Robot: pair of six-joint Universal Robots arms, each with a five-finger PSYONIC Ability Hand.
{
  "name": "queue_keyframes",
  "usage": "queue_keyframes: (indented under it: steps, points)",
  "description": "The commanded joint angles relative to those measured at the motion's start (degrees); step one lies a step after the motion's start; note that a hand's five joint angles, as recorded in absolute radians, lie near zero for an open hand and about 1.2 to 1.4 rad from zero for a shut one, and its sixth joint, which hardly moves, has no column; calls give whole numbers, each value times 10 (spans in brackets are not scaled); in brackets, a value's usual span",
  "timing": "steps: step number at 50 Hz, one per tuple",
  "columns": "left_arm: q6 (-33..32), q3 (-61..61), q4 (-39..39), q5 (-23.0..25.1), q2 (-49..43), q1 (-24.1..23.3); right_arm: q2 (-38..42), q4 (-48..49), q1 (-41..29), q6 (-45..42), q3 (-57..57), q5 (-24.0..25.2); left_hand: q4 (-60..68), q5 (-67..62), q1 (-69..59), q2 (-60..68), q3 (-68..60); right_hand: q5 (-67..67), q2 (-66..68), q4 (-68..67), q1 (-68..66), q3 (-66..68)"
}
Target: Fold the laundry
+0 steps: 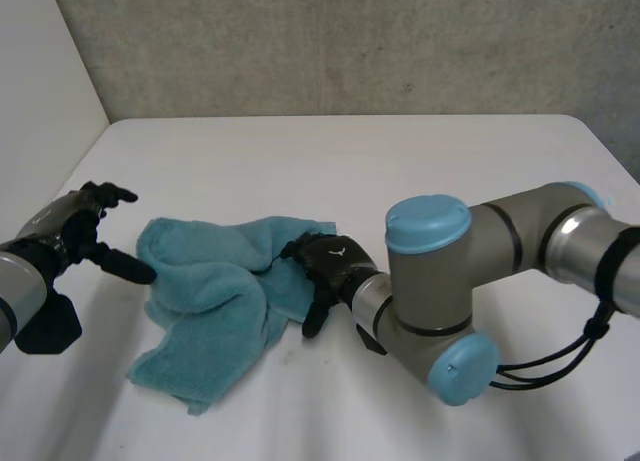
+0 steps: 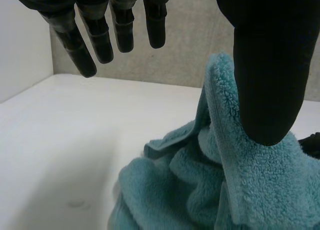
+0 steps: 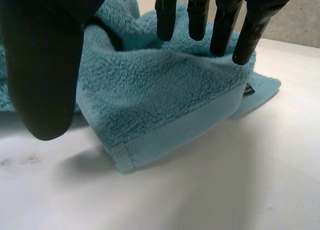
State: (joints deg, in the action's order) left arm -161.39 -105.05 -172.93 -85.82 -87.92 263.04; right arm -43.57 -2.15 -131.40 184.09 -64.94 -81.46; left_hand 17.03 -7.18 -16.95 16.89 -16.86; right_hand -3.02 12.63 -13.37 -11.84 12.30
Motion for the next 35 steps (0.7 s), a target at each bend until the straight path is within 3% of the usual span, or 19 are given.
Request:
queue_keyframes:
  steps: [1,4,8,9,17,24,28,35]
  points:
    - [-3,-24,2,3,1,18,41,14,-11,-20,40,-24,24,-23,-25,26,-26,-91,95,-88,-103,98]
    - [-5,-32,2,7,4,20,46,20,-10,-34,45,-31,29,-28,-30,31,-31,-212,216,-209,-224,220]
    - [-7,-42,2,20,9,22,41,43,-10,-50,49,-52,44,-43,-45,46,-46,-649,653,-646,-661,656]
    - [-7,-44,2,23,10,23,35,56,-9,-51,50,-65,51,-50,-52,53,-53,-670,673,-666,-681,677]
    - [-14,-46,6,63,17,26,-79,78,11,-70,48,-99,51,-50,-52,53,-53,-670,674,-666,-682,677]
    - [-96,-70,7,126,13,26,-157,44,40,-167,34,-99,51,-50,-52,53,-53,-670,674,-666,-682,677]
    - [-110,-78,7,135,4,24,-187,8,66,-231,20,-102,51,-50,-52,53,-53,-670,674,-666,-682,677]
    - [-116,-76,7,137,-39,12,-250,-19,111,-256,-27,-100,55,-53,-55,56,-56,-670,674,-666,-682,677]
